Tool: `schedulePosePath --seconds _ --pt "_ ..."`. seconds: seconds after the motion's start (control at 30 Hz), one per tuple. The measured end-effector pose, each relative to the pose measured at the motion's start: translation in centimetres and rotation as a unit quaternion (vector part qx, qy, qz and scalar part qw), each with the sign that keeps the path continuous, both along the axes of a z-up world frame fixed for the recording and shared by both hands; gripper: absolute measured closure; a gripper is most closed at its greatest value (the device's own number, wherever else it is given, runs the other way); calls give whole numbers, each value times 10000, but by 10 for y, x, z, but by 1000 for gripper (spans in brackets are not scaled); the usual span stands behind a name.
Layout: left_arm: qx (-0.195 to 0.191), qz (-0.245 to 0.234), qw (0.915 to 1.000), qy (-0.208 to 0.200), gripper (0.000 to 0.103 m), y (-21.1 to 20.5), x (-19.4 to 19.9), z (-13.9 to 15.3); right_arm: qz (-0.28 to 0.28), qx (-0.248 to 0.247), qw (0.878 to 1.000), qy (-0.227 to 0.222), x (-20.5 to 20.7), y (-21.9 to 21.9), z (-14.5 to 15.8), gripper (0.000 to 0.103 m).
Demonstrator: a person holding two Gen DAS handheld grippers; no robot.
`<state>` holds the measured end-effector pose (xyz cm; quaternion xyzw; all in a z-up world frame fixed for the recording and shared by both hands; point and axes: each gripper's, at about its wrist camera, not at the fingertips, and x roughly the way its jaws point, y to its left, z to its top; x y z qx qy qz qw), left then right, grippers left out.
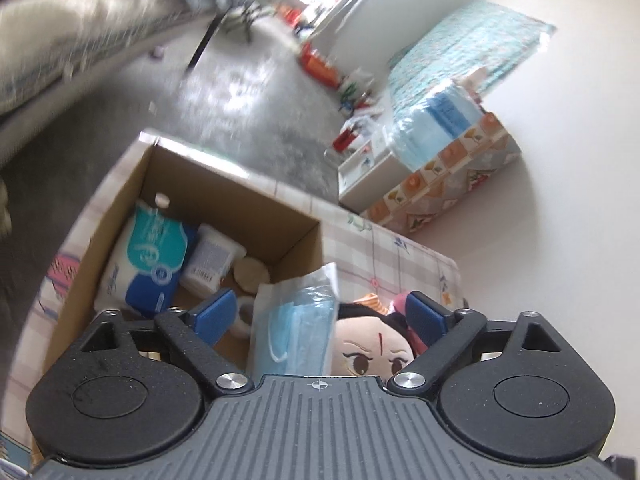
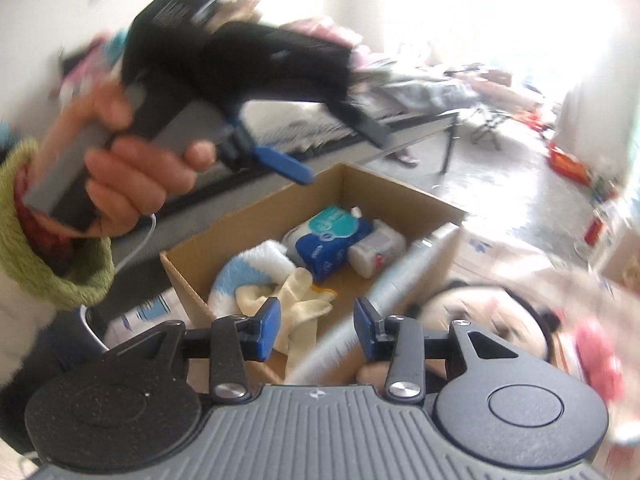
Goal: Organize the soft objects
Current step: 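Move the left gripper to the pink plastic bag roll on the table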
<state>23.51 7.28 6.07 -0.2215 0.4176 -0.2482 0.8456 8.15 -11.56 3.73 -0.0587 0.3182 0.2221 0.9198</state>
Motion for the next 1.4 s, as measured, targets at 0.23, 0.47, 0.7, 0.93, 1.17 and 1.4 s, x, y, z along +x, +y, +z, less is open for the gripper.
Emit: schedulePosePath --seconds 0.23,0.47,0.7,0.93,1.17,1.4 --pt "749 -265 9921 -975 0 -39 -60 20 -1481 1014 9837 -35 -66 -81 -12 60" --pt "1700 -731 9654 -1838 0 -104 -114 22 -2828 1297 9496 -389 -112 -141 -35 22" --pt "2143 -1176 9474 -2065 0 -172 -137 8 -3581 867 9221 -1185 -130 -172 -44 0" --pt "2629 -1099 9346 -2129 0 -237 -126 1 -3672 1001 9165 -1229 -110 -199 -56 0" --pt "2898 -1150 9307 -1911 0 -294 -84 -5 -3517 868 9236 -1251 -76 -212 -62 0" --pt "2681 -1137 9557 -437 0 -332 -5 -37 -3369 691 9318 -1161 -38 -216 -70 0"
